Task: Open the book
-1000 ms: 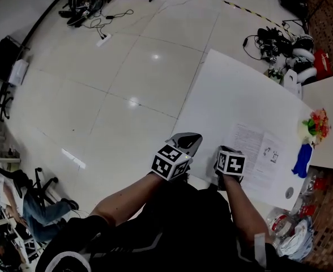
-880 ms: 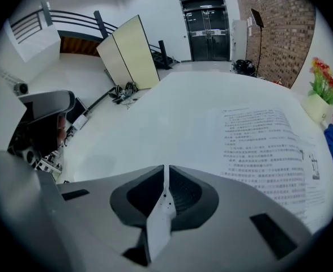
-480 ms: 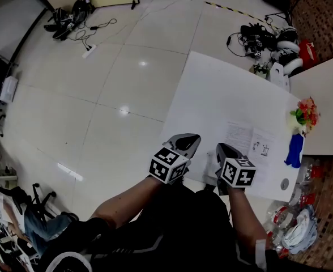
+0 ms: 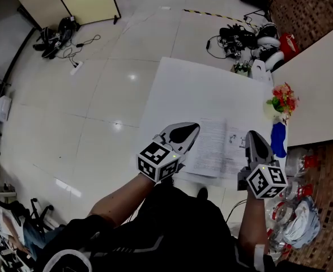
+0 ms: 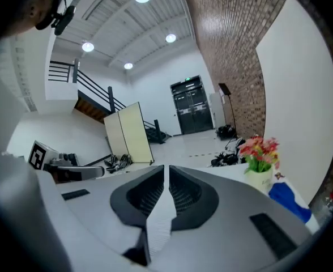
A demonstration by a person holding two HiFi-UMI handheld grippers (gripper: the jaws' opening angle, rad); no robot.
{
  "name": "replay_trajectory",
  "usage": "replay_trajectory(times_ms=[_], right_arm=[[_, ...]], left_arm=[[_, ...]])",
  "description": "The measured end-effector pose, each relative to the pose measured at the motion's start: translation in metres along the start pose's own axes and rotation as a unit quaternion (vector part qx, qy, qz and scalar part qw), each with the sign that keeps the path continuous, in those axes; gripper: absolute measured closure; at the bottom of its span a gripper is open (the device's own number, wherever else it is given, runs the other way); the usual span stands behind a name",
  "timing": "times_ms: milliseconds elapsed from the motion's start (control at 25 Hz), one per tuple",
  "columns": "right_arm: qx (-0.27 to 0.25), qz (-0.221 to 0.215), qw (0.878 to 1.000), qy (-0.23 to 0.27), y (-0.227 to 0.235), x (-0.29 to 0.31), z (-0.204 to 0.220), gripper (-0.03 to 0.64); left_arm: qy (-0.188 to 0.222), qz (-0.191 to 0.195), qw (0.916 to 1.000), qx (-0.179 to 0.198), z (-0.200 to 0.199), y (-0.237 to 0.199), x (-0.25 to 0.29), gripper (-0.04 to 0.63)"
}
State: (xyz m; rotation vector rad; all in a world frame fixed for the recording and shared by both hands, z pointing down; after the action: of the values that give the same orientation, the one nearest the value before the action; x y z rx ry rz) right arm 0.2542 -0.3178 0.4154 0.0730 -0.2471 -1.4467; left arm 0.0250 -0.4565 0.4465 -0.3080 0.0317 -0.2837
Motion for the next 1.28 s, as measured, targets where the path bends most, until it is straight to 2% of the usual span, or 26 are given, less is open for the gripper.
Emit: replay_trajectory(times_ms=[200, 440, 760, 920, 1080, 1120, 1280], right_arm=[[-0.017, 0.003, 0.999, 0.048, 0.051, -0.049, -0.033, 0.613], [-0.029, -0.013, 0.998, 0.062, 0.086, -0.084, -0.04, 0.614], [-0.036, -0.049, 0.996, 0.069, 0.104, -0.11, -0.051, 0.614], [-0.037, -0.073, 0.995, 0.056, 0.109, -0.12, -0.04, 0.614], [-0.026, -0.072, 0.996, 0.045, 0.101, -0.135, -0.03, 0.614], [-0.023, -0.075, 0.996, 0.048, 0.096, -0.14, -0.028, 0.614], [-0.015, -0.094, 0.993, 0.064, 0.055, -0.164, -0.016, 0.614]], left_arm=[[0.028, 0.001, 0.999, 0.035, -0.016, 0.05, 0.028, 0.594], [0.03, -0.01, 0.9981, 0.052, -0.016, 0.097, 0.049, 0.594], [0.03, -0.042, 0.9958, 0.076, -0.017, 0.143, 0.045, 0.594], [0.031, -0.066, 0.9941, 0.08, -0.01, 0.17, 0.031, 0.594], [0.017, -0.071, 0.9913, 0.109, -0.004, 0.194, 0.006, 0.594], [0.017, -0.07, 0.9916, 0.107, -0.002, 0.198, -0.003, 0.594], [0.032, -0.086, 0.9944, 0.052, 0.003, 0.206, -0.054, 0.594]])
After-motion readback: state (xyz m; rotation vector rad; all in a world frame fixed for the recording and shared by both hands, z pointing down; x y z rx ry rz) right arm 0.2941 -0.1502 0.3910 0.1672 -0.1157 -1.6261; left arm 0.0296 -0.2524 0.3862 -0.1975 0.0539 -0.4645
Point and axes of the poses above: the fingertips, and each gripper's own axes: x forward along the fingers, y to its right, z out of its underside, the point moved 9 cm from there along -x, backward along the fingers, and after that the axes turned 10 degrees about y, right-handed, at the moved point
